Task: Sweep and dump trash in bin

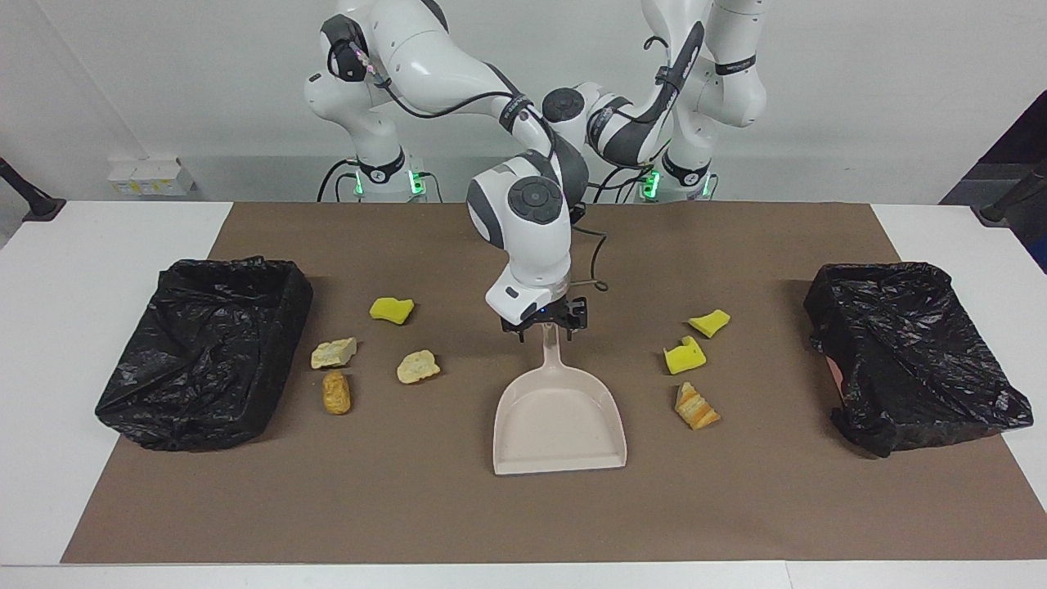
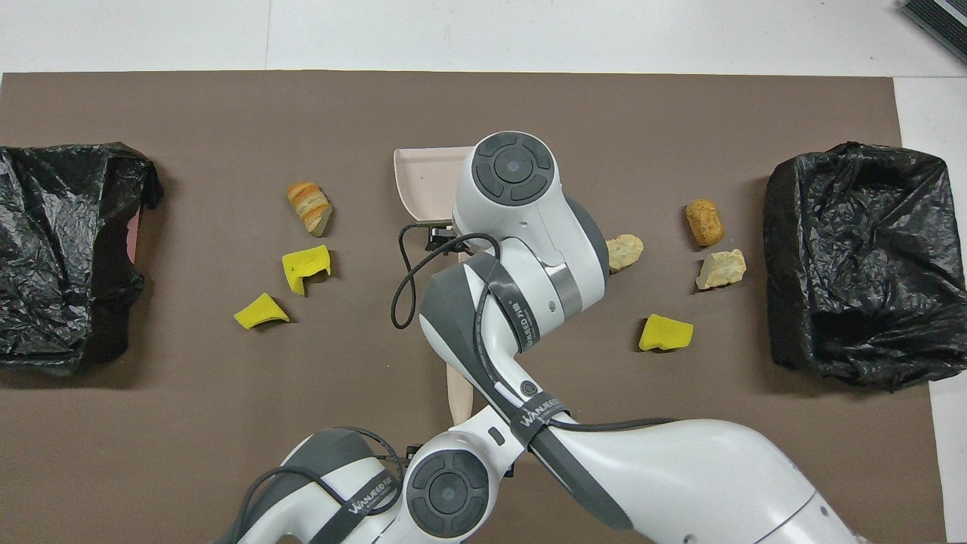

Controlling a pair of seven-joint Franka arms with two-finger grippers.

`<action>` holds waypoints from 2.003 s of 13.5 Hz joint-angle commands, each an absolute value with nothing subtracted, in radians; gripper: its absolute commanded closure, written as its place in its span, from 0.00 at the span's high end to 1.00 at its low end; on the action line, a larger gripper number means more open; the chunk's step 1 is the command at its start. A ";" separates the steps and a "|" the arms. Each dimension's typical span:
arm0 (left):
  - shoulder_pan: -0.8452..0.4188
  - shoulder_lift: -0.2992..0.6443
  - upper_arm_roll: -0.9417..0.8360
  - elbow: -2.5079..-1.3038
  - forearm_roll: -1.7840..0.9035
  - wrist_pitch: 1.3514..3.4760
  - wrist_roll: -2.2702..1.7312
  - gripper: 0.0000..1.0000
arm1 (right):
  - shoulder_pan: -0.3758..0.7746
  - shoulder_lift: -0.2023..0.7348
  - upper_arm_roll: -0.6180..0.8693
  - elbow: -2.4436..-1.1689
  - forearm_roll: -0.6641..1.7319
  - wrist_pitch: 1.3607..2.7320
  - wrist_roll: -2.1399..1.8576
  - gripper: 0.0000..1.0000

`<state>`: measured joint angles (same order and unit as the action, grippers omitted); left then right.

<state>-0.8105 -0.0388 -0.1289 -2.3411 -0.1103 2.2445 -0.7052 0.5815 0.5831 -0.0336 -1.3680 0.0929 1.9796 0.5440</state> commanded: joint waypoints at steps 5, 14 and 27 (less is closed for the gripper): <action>-0.747 -0.113 -0.100 -2.341 -0.123 2.097 -0.632 0.00 | 0.609 0.583 -0.023 -1.442 0.107 2.023 0.479 0.64; -0.452 -0.271 -0.095 -2.330 -0.121 1.839 -0.456 0.00 | 0.603 0.577 -0.025 -1.436 0.095 2.013 0.479 0.45; -0.044 -0.184 -0.097 -2.299 -0.077 1.824 -0.423 0.00 | 0.477 0.433 -0.029 -1.476 0.092 1.796 -0.378 0.00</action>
